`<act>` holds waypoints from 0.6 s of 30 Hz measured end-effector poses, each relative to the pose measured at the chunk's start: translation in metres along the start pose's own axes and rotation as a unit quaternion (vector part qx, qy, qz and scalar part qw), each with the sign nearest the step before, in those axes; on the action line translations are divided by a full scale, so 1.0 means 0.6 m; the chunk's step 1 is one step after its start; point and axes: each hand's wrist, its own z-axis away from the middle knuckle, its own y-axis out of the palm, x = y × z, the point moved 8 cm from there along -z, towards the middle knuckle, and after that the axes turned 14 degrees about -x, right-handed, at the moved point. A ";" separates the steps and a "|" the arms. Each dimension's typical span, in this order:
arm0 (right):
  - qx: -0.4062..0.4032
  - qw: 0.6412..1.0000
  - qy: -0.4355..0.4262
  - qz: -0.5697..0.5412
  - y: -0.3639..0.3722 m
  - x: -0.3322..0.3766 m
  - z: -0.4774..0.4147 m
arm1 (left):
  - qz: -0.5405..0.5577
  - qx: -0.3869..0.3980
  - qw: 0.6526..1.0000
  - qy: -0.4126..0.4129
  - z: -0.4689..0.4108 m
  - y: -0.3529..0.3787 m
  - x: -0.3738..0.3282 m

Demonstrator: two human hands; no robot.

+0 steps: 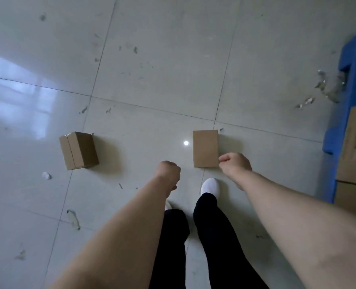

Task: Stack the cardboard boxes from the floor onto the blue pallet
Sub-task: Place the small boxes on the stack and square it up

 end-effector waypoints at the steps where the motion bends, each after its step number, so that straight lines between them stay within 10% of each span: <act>1: -0.002 1.000 0.005 -0.001 0.023 0.000 -0.029 | -0.001 -0.002 1.000 0.001 -0.033 0.017 -0.001; 18: -0.055 0.983 0.102 0.141 0.451 -0.115 -0.361 | -0.087 -0.018 0.996 0.008 -0.551 0.232 0.128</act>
